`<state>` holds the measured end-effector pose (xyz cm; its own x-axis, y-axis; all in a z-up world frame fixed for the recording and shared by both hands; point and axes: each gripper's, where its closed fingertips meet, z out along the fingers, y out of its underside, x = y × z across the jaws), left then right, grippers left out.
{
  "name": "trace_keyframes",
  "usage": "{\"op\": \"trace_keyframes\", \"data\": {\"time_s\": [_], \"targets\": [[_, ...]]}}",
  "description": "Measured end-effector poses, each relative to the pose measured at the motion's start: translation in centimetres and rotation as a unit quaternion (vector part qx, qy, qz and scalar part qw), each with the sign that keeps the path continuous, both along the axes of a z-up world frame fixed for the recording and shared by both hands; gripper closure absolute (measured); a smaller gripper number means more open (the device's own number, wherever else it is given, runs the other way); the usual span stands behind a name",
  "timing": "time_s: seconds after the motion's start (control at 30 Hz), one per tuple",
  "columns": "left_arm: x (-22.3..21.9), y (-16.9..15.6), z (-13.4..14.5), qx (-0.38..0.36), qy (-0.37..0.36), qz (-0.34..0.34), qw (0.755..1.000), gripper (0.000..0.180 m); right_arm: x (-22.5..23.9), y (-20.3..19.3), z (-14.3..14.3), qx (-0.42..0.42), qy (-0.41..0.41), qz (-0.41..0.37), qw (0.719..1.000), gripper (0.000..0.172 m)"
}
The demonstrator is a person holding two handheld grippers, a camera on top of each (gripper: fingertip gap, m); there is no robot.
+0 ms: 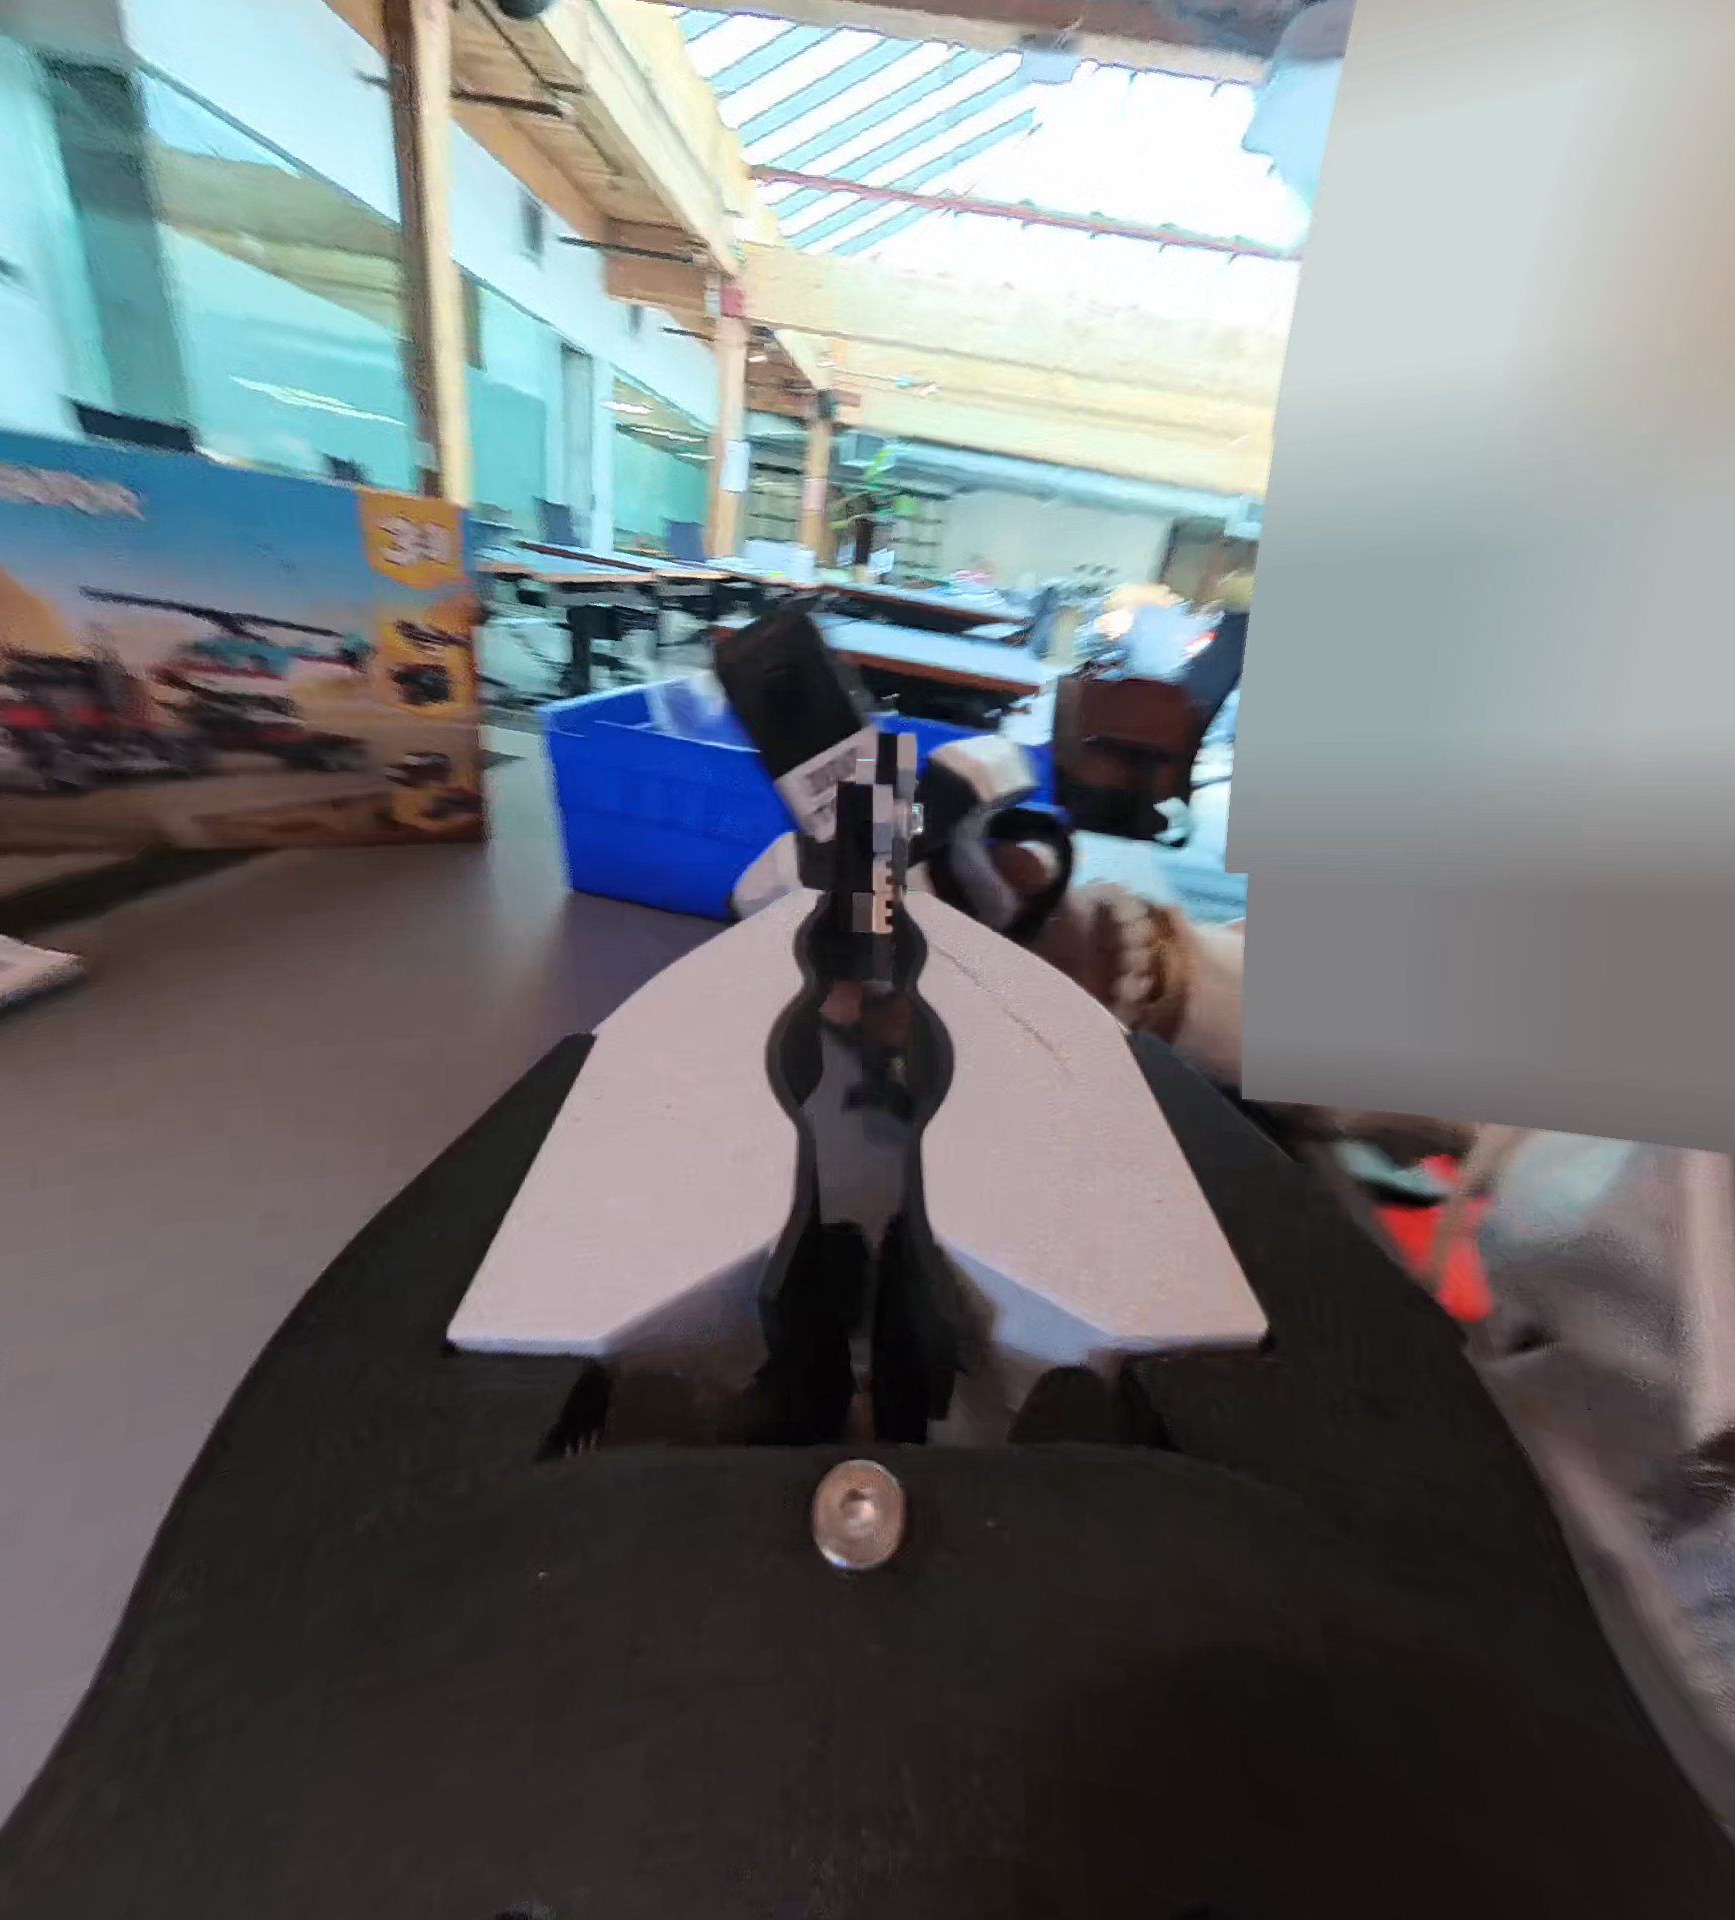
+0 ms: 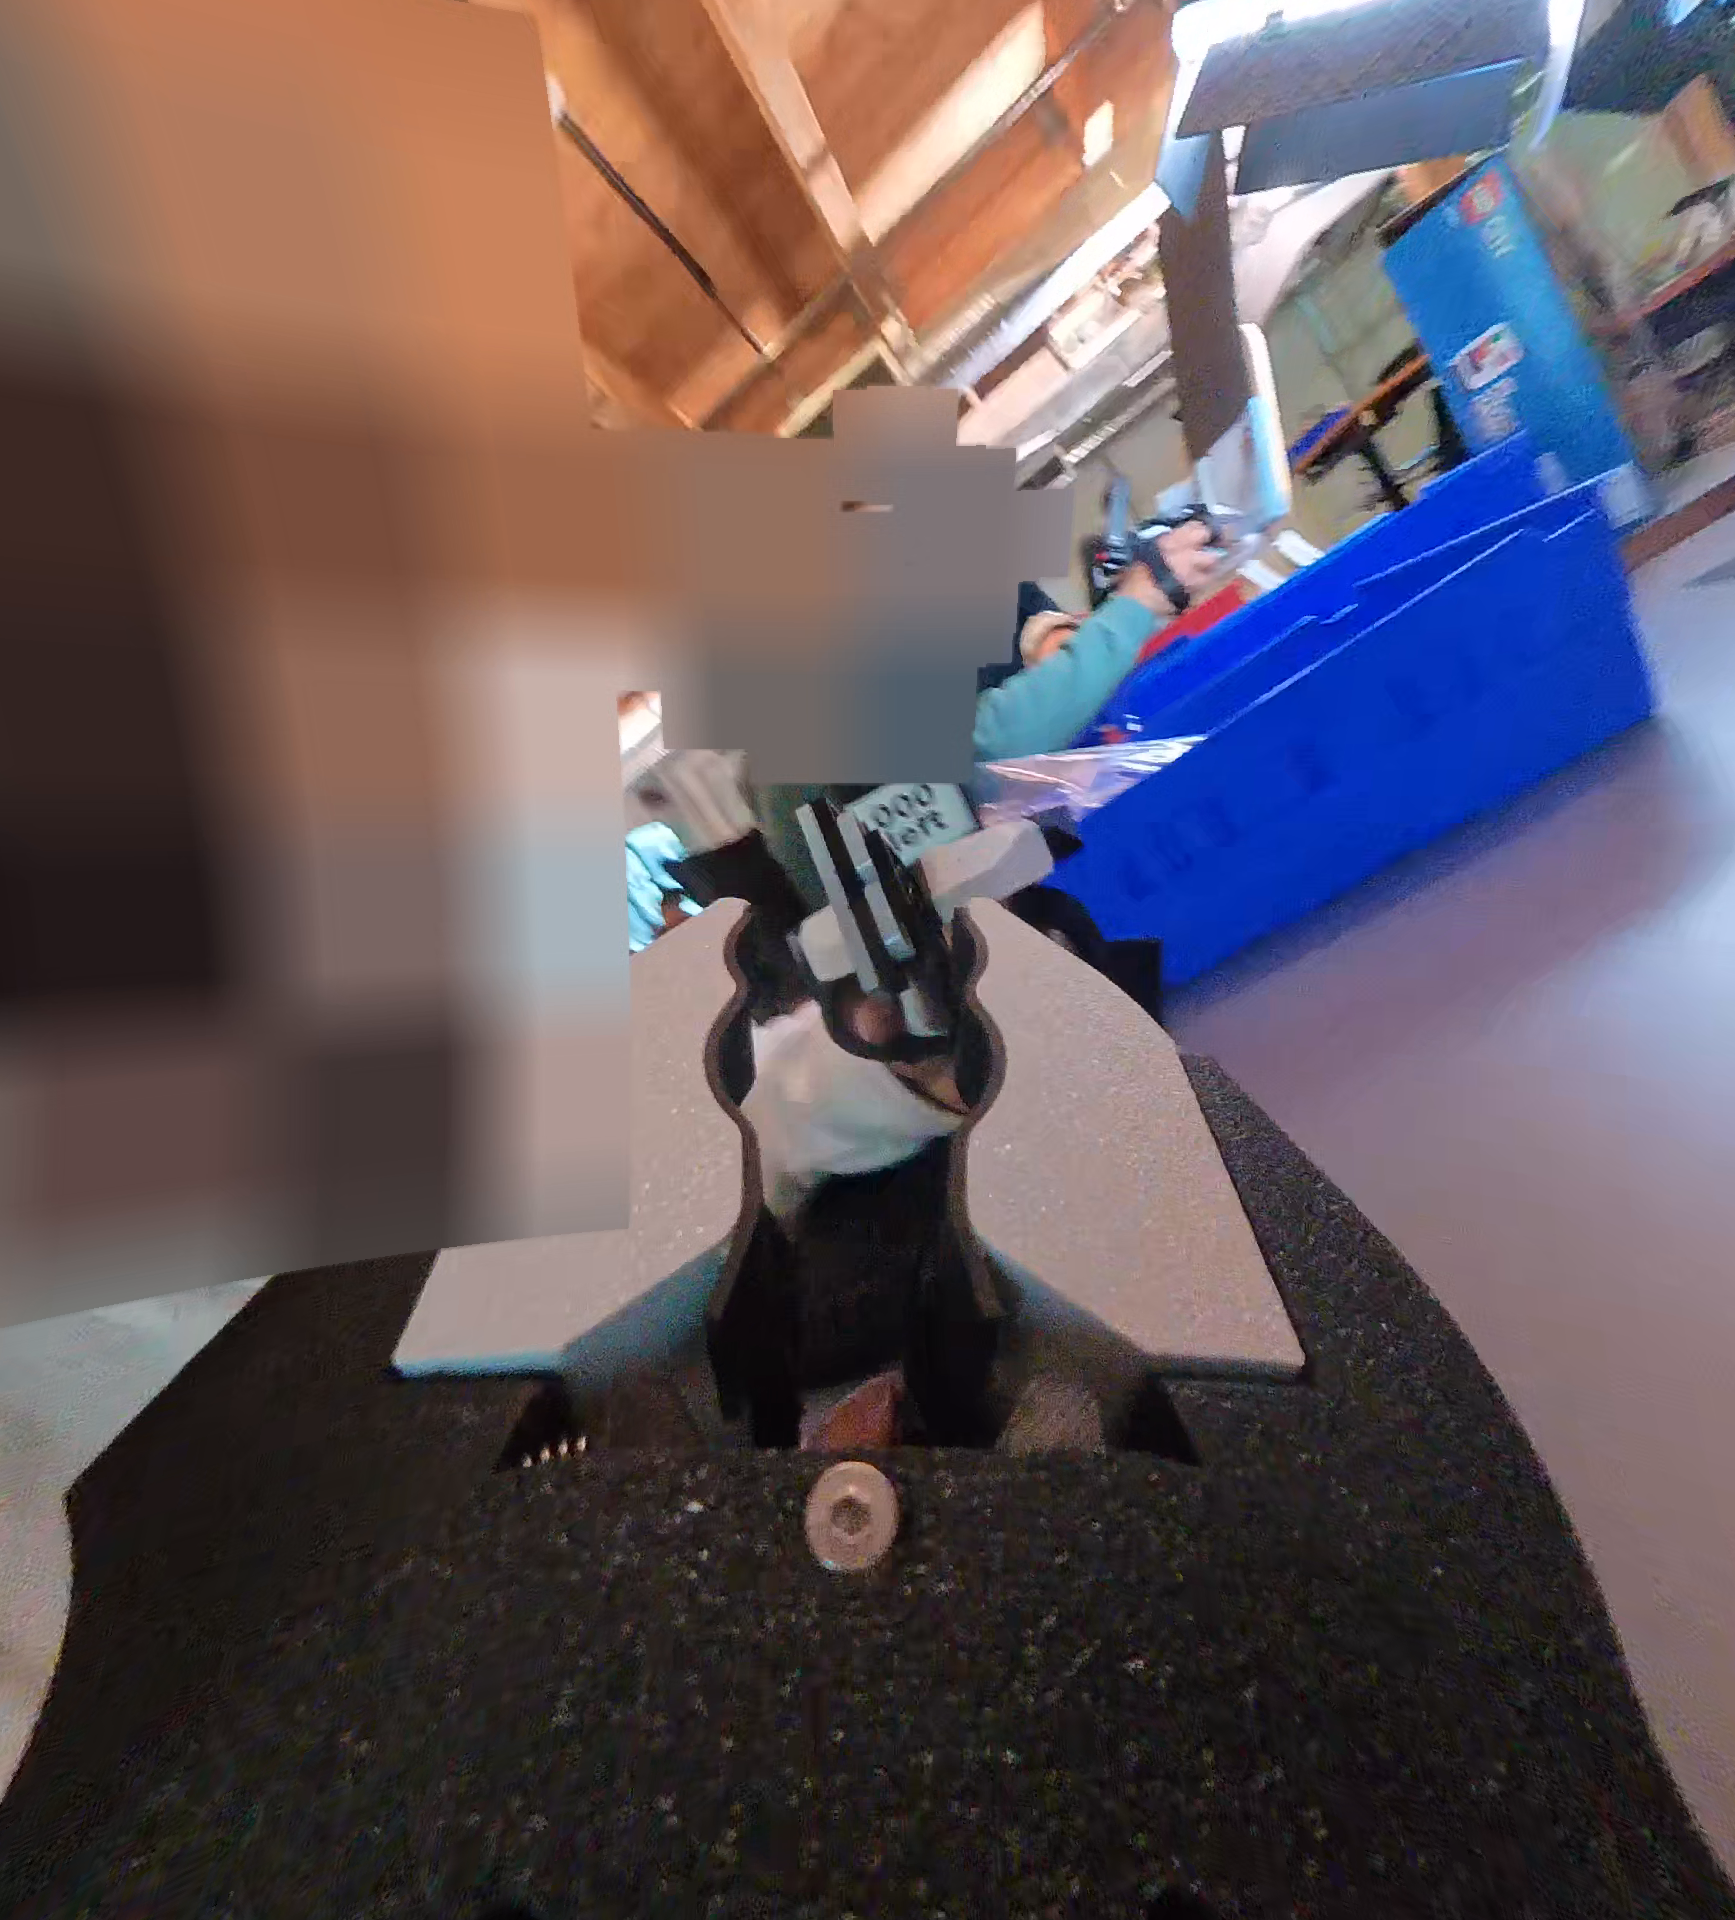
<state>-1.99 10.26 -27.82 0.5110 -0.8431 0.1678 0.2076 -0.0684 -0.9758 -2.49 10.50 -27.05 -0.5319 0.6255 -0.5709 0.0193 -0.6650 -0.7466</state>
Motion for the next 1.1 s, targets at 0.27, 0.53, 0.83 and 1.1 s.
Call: {"op": "trace_keyframes", "data": {"time_s": [0.27, 0.53, 0.83, 1.1], "targets": [[-2.3, 2.2, -1.5, 0.146, 0.241, 0.194, 0.940, 0.170, 0.2, 2.5, 0.0, 0.501, -0.050, -0.352, 0.789, 0.133], [-2.3, 2.1, -1.0, 0.255, 0.362, 0.276, 0.853, 0.170, -0.7, 0.0, 1.0, 0.602, -0.022, -0.417, 0.680, 0.151], [-2.6, 2.3, -1.1, 0.250, 0.363, 0.290, 0.849, 0.170, -1.4, 0.7, 0.0, 0.585, -0.067, -0.417, 0.692, 0.163], [-2.2, 2.6, -2.0, 0.217, 0.353, 0.273, 0.868, 0.169, -1.6, 0.7, -1.1, 0.573, -0.093, -0.385, 0.717, 0.164]]}}
